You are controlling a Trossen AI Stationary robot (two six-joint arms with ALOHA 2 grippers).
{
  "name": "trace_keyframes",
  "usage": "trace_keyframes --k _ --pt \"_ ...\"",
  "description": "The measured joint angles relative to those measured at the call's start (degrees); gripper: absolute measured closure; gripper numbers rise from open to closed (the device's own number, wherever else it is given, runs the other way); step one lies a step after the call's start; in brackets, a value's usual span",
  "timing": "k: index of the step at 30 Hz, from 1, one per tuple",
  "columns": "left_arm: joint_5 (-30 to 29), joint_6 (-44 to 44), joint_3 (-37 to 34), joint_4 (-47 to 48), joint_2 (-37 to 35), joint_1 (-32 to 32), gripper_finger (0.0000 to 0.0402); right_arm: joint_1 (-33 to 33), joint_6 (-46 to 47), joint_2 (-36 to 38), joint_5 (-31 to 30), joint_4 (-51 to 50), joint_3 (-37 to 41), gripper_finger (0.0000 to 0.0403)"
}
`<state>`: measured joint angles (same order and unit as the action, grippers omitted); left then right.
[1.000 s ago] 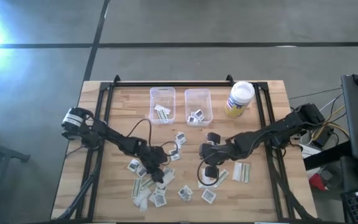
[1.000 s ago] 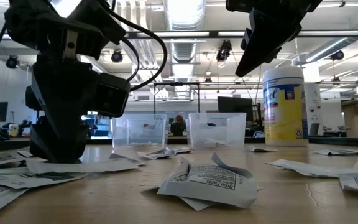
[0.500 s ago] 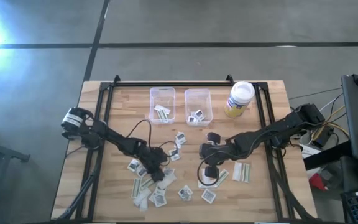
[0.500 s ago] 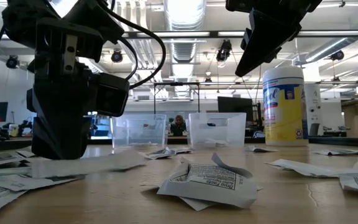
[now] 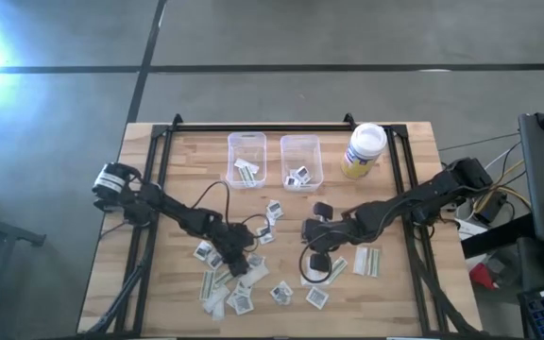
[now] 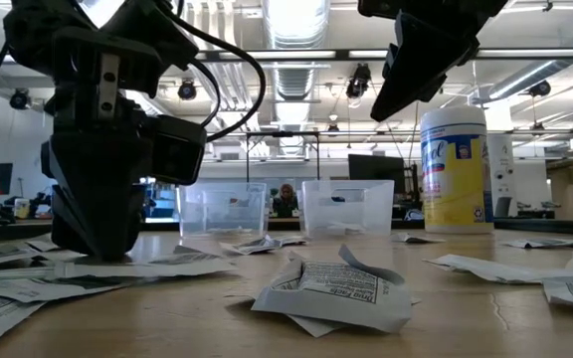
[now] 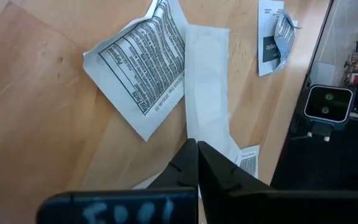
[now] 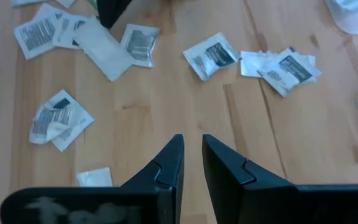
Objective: Pick & Place First Aid Supplies
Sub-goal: Put the green bandage pack into the left transparent bin, then put the gray towelette pack into the right transparent bin
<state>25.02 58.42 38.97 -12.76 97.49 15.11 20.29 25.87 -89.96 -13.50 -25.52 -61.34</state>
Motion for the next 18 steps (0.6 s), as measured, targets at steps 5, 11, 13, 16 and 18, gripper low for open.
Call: trace_keyframes --k 5,11,13,16,18 --pt "0.2 -1.6 0.2 1.2 -2.2 0.0 0.0387 0.1 0.1 -1.0 0.4 0.9 0.0 0.0346" --pt "0.6 -3.3 0.1 2.3 -4.4 0.0 0.0353 0.8 -0.3 -1.2 1.8 0.4 0.0 0.0346" --pt "0.7 -4.4 0.1 2.5 -5.3 0.0 0.0337 0.8 -0.3 -1.2 4.0 -0.2 -0.1 0.0346" --pt "0.6 -6.1 0.1 3.4 -6.4 -0.1 0.0315 0.8 -0.3 -1.2 6.0 -2.2 -0.2 0.0346" --pt "0.7 -7.6 0.2 3.7 -7.1 -0.3 0.0302 0.8 -0.3 -1.2 6.1 -3.6 -0.2 0.0341"
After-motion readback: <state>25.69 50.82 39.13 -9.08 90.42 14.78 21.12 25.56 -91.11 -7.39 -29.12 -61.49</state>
